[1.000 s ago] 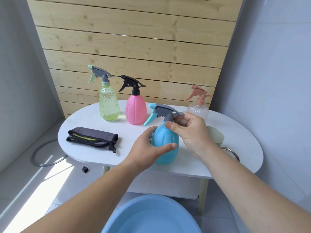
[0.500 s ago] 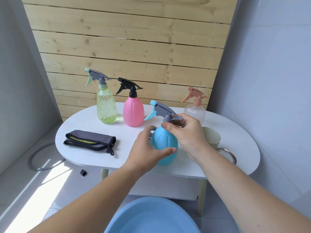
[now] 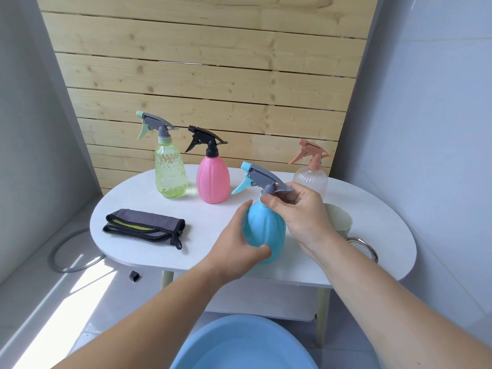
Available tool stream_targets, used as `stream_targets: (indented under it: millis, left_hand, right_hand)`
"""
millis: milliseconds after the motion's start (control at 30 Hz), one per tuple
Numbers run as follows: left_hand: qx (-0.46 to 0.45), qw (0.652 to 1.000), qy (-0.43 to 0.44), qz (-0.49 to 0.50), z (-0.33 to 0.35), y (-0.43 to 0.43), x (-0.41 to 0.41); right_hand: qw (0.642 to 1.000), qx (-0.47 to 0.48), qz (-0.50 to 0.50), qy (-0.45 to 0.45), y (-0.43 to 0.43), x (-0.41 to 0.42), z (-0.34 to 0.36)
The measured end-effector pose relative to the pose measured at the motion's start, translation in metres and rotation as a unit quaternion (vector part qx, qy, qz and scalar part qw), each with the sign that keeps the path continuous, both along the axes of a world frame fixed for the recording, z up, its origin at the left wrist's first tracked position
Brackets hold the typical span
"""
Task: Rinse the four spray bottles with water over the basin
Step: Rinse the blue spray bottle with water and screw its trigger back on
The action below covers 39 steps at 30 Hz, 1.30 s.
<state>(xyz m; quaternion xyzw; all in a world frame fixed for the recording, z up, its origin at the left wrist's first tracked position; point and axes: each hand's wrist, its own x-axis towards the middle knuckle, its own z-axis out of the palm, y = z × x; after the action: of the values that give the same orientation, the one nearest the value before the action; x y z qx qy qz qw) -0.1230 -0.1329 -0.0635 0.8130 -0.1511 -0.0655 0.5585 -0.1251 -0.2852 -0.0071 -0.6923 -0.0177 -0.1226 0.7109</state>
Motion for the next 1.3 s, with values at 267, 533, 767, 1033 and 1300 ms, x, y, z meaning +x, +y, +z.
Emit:
stream_targets:
  millis: [267,533,767,1033,1300]
  left_hand:
    - [-0.008,1.0,0.0,-0.009,-0.001,-0.002,0.001]
    - [-0.007,1.0,-0.016,0.015,-0.001,-0.006,0.0]
    - [-0.02,0.997,-0.028,0.069,-0.002,-0.003,0.001]
    - [-0.006,0.997,-0.018,0.071,-0.003,-0.002,0.002]
    - [-0.033,0.999,0.002,0.023,-0.005,0.007,0.008]
  right_hand:
    - [1.0,0.001,-0.003,0.005,0.001,-0.002,0.001]
    - [1.0,-0.004,-0.017,0.017,0.001,-0.001,-0.001]
    - [0.999,-0.003,-0.031,0.014,-0.001,0.0,0.001]
    - [1.0,-0.003,-0.022,0.02,0.0,0.0,0.0]
    - [1.0,-0.003,-0.014,0.026,-0.002,-0.001,0.003]
